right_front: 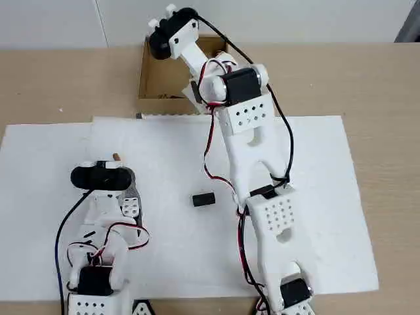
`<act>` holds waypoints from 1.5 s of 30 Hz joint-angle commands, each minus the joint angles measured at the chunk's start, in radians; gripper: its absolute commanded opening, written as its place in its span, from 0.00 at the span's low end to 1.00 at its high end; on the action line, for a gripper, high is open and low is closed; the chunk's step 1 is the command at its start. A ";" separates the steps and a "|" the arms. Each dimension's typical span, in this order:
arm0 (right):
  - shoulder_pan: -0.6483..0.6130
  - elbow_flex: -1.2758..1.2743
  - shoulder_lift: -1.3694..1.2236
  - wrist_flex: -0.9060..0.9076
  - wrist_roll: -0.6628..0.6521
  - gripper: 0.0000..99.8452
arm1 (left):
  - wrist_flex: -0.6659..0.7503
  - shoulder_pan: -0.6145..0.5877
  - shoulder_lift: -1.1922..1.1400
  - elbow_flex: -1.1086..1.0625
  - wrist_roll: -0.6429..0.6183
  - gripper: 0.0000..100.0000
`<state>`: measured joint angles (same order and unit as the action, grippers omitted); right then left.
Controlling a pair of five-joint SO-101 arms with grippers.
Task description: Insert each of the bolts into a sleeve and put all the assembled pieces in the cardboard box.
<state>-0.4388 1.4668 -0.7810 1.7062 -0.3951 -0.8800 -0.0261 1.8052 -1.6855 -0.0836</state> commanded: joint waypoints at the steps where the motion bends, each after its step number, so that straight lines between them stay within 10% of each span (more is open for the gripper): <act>1: -0.005 -0.178 0.197 0.007 0.011 0.00 | 0.023 -0.006 0.012 0.004 0.008 0.01; 17: -0.005 -1.076 0.680 0.001 0.002 0.00 | 0.025 -0.068 0.011 0.004 0.077 0.01; 23: -0.022 -1.277 0.720 0.001 -0.199 0.00 | 0.029 -0.132 0.012 0.004 0.077 0.01; 45: -0.232 -1.508 0.717 -0.156 -0.420 0.15 | 0.049 -0.215 0.014 0.005 0.072 0.01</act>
<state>-0.6644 -0.0353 -0.0752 1.5789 -0.8078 -0.8554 -0.2348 1.8052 -1.6855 -0.0130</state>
